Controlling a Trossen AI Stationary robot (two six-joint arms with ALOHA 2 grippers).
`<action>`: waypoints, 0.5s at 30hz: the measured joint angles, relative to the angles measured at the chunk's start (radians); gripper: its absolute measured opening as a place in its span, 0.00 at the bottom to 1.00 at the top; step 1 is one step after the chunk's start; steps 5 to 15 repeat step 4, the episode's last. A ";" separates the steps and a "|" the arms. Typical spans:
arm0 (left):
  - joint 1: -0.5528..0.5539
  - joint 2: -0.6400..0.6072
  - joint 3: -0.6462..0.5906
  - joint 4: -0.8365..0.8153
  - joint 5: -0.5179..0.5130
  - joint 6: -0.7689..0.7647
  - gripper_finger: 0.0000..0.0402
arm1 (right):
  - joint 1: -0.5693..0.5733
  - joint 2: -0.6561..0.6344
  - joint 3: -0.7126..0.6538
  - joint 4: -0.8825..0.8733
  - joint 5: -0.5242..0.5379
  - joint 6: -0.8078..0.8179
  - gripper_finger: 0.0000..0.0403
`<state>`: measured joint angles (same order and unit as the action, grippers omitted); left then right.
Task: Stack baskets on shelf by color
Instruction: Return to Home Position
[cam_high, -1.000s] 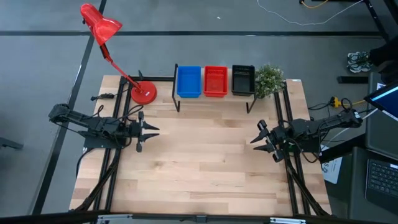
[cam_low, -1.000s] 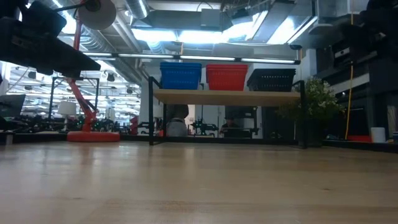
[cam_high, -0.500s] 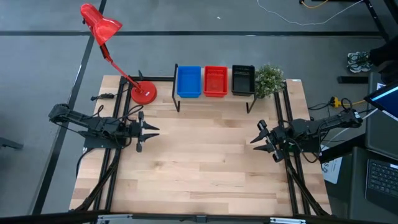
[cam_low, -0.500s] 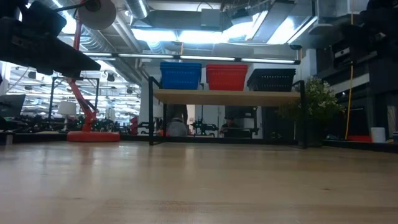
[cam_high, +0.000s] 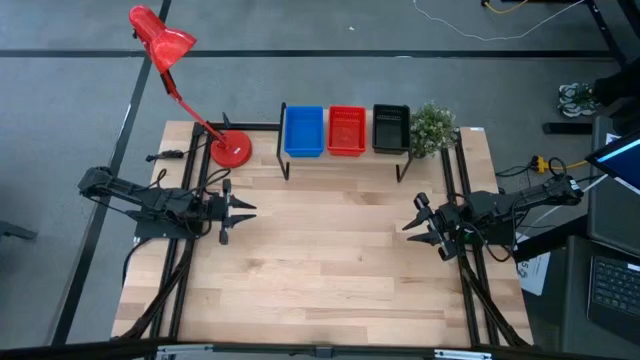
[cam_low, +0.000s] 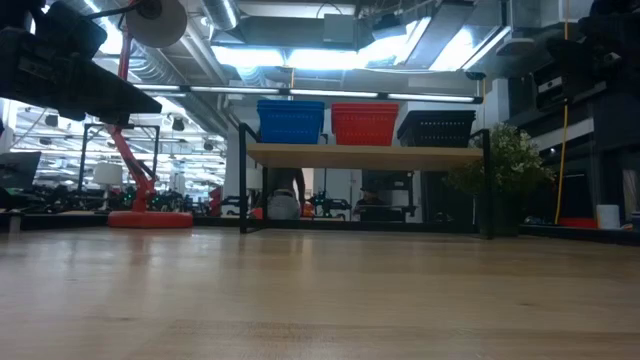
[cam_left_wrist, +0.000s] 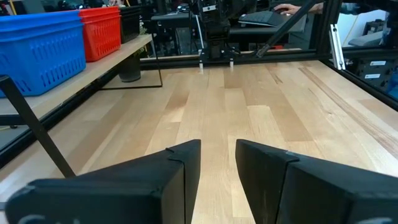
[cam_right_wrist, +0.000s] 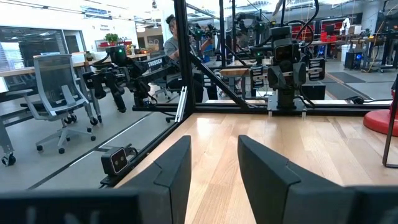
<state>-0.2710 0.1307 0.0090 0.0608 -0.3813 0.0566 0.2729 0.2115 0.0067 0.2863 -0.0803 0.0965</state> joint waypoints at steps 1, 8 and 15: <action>0.000 0.000 0.000 0.000 0.000 0.000 0.23 | 0.000 0.000 0.000 0.000 0.000 0.000 0.33; 0.000 0.000 0.000 0.000 0.000 0.000 0.23 | 0.000 0.000 0.000 0.000 0.000 0.000 0.33; 0.000 0.000 0.000 0.000 0.000 0.000 0.23 | 0.000 0.000 0.000 0.000 0.000 0.000 0.33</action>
